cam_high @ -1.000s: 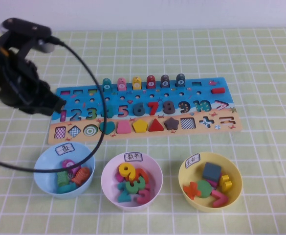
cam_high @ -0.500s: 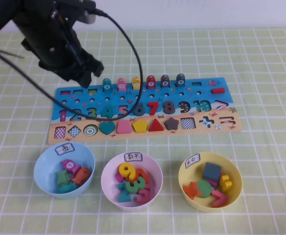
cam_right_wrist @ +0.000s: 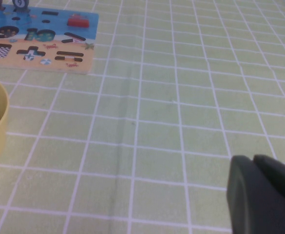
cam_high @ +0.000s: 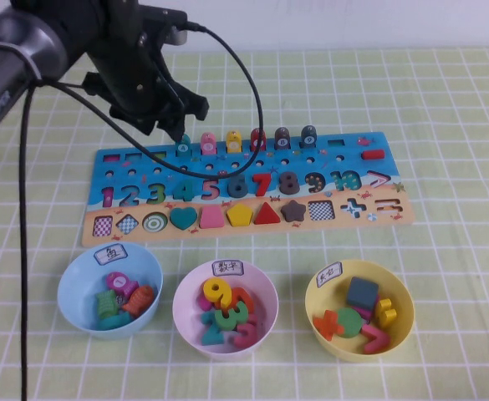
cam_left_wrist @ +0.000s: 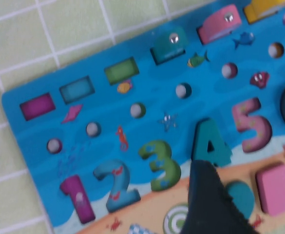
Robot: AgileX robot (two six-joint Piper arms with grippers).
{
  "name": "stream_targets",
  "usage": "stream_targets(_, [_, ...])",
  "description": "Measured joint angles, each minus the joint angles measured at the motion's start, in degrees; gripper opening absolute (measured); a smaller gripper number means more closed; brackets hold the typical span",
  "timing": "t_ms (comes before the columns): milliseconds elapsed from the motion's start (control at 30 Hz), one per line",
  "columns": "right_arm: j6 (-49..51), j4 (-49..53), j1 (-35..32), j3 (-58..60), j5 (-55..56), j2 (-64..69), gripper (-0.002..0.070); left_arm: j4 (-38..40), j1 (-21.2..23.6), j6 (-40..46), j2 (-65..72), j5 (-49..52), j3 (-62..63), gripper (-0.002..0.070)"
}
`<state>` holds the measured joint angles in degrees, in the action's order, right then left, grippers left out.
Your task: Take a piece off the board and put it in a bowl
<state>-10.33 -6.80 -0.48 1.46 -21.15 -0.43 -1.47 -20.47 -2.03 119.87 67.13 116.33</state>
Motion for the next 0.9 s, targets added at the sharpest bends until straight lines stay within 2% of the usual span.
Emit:
stream_targets(367, [0.00, 0.00, 0.00, 0.00, 0.00, 0.00, -0.0018, 0.47, 0.00, -3.18, 5.42, -10.24, 1.37, 0.0316])
stream_targets(900, [0.00, 0.00, 0.00, 0.00, 0.00, -0.05, -0.0018, -1.76, 0.97, -6.13, 10.64, -11.12, 6.69, 0.0316])
